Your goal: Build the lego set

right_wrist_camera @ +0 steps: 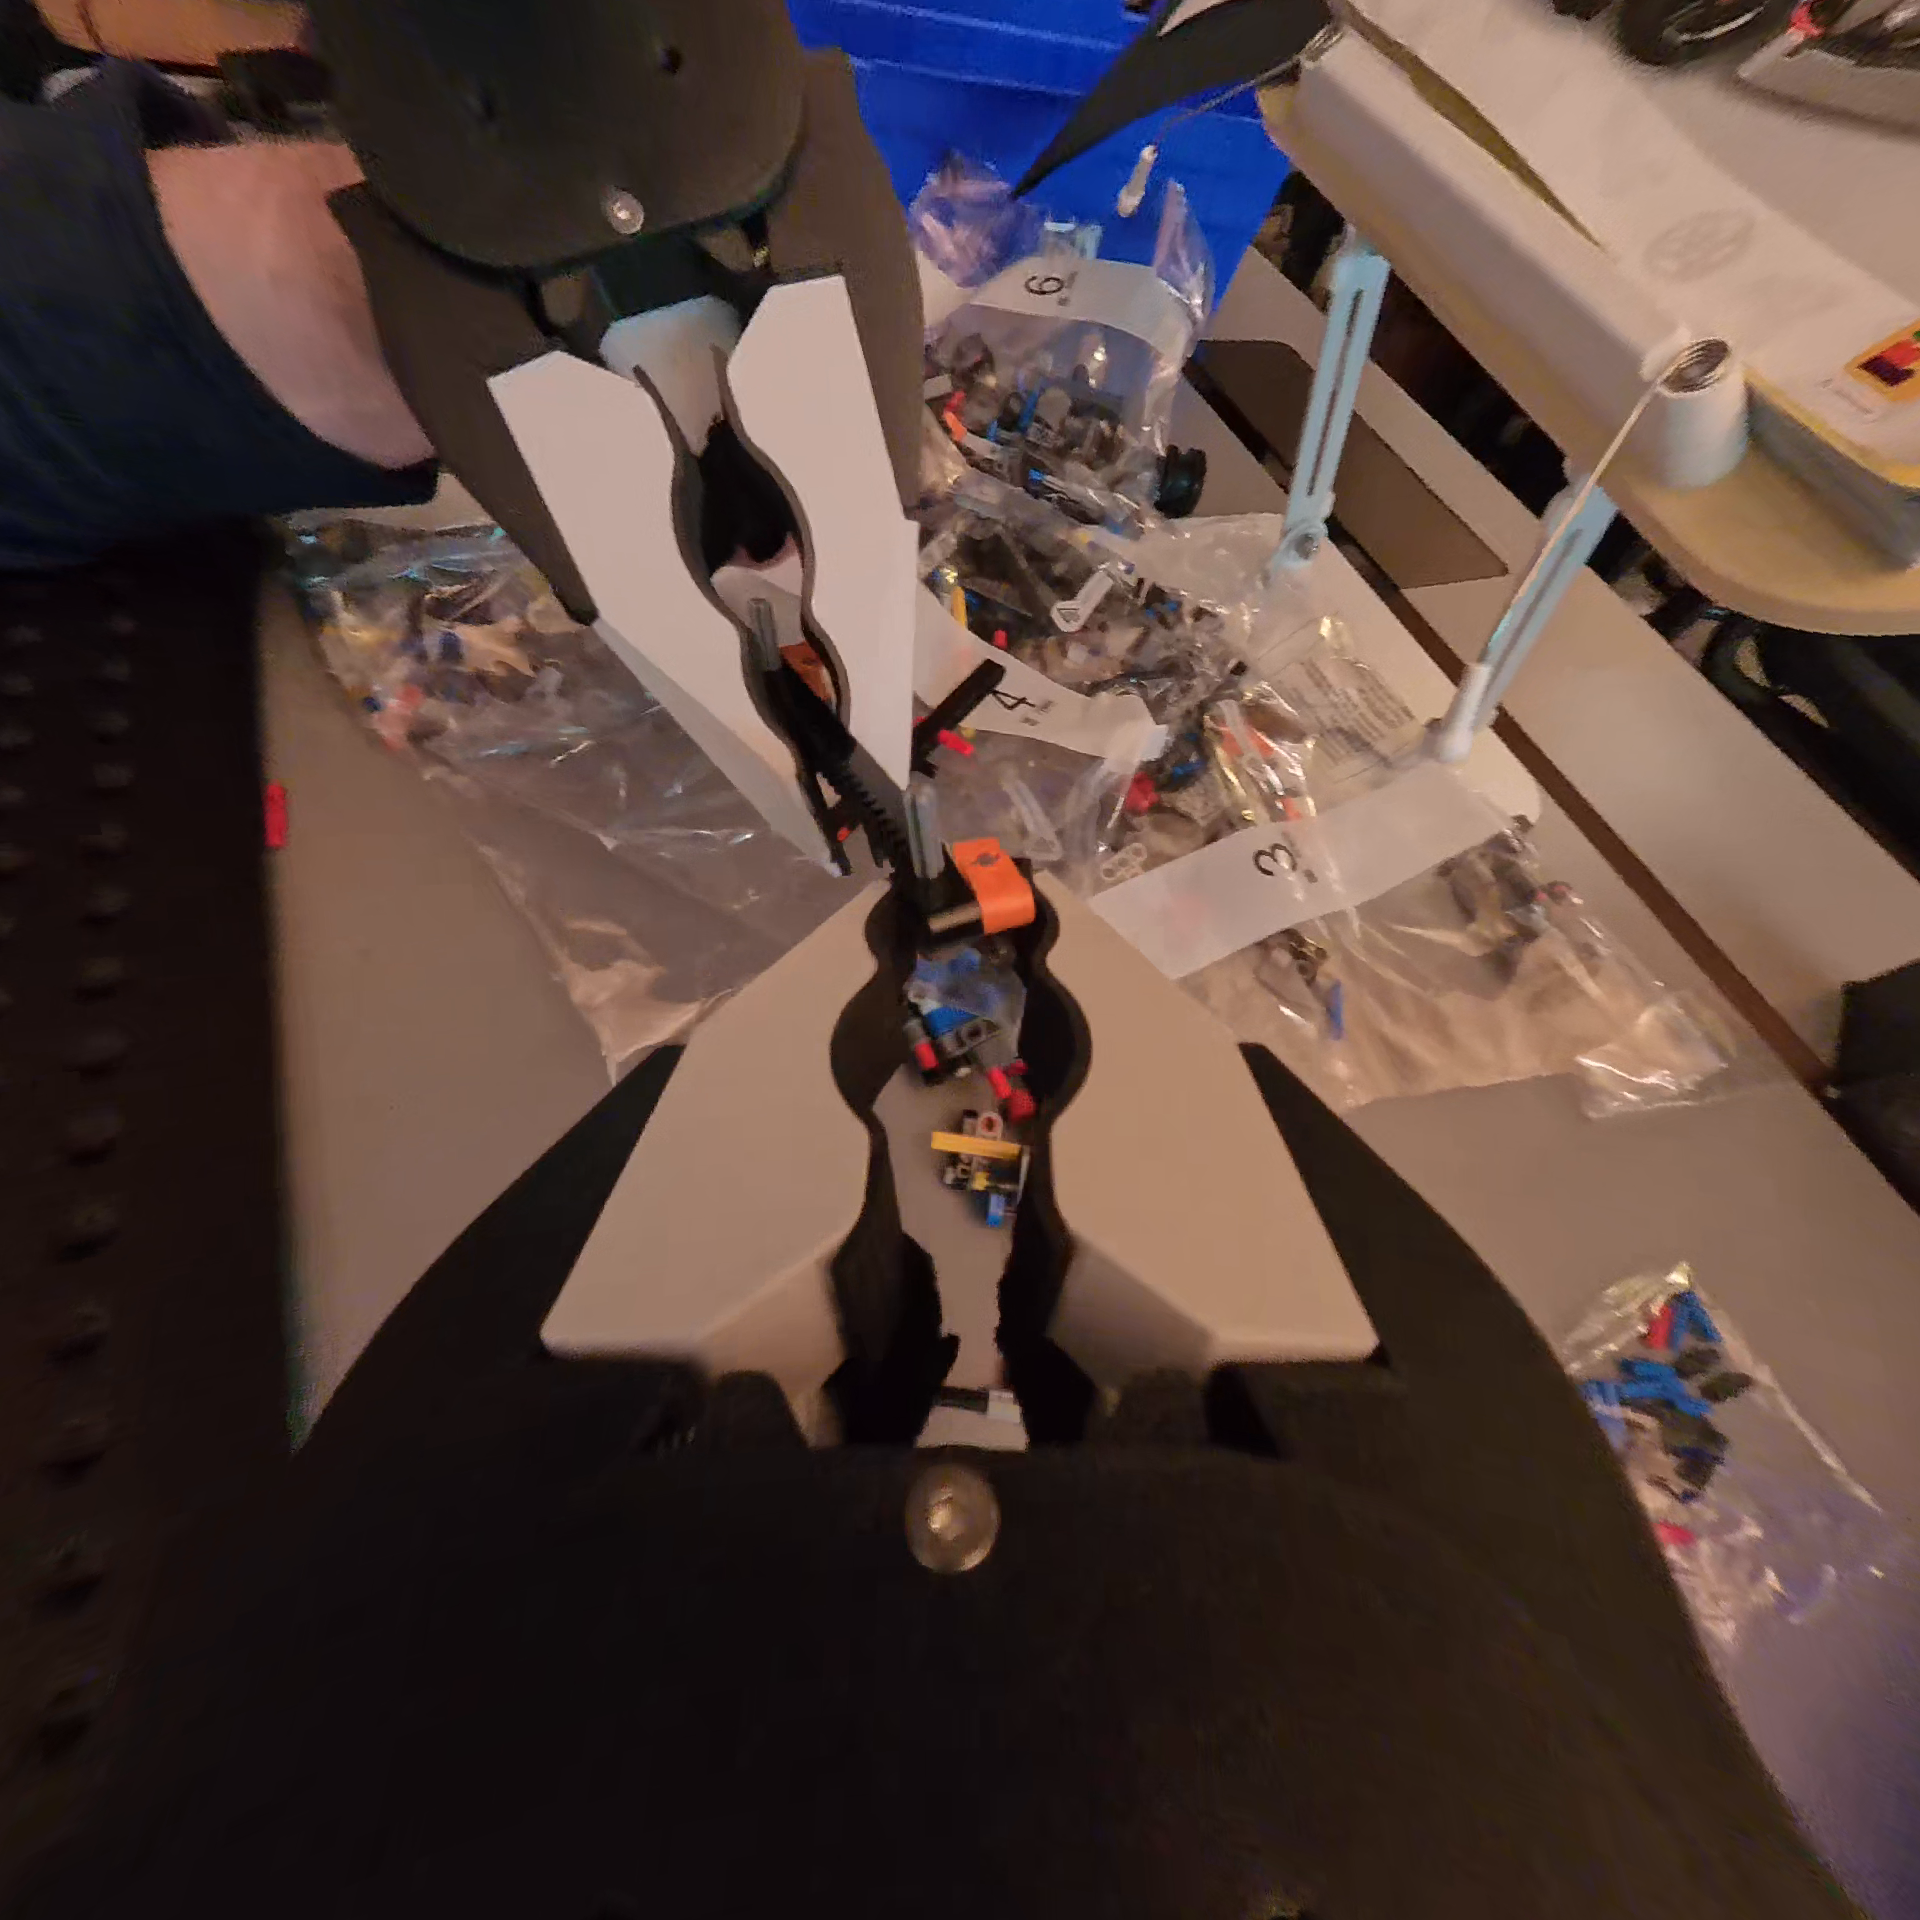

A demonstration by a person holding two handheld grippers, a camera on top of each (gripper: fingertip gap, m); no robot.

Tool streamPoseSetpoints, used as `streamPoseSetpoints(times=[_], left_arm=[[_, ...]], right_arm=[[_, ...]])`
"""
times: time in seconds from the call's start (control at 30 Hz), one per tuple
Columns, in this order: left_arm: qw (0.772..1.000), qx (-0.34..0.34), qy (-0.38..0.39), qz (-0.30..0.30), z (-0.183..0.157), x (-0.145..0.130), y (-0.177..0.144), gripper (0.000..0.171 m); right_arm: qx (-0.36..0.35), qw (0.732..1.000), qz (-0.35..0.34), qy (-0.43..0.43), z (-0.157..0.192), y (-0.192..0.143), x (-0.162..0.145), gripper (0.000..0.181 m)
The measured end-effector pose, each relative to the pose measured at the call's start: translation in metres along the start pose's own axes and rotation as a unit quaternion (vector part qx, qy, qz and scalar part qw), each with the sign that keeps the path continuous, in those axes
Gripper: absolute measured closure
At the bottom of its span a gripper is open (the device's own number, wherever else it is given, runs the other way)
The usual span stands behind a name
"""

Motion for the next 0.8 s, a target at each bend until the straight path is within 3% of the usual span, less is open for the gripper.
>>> streamPoseSetpoints(times=[0.37,0.57,0.8], left_arm=[[0.999,0.035,-0.019,0.008,0.005,0.001,0.004,0.167],[0.999,0.015,-0.028,-0.03,0.009,0.002,-0.008,0.167],[0.999,0.022,-0.028,-0.027,0.01,0.001,-0.009,0.167]], right_arm=[[-0.098,0.994,0.043,-0.038,-0.001,0.004,0.003,0.165],[-0.06,0.996,0.027,-0.06,0.003,0.004,0.004,0.166],[-0.091,0.991,0.046,-0.086,0.004,0.006,0.005,0.166]])
Point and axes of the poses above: each gripper's, where its closed fingertips meet, y out along the fingers, x out of its top, z = x × y across the jaws, the point moved 9 cm from there along -y, back along the fingers, and after that the axes turned 8 degrees about -y, right-handed, at the moved point
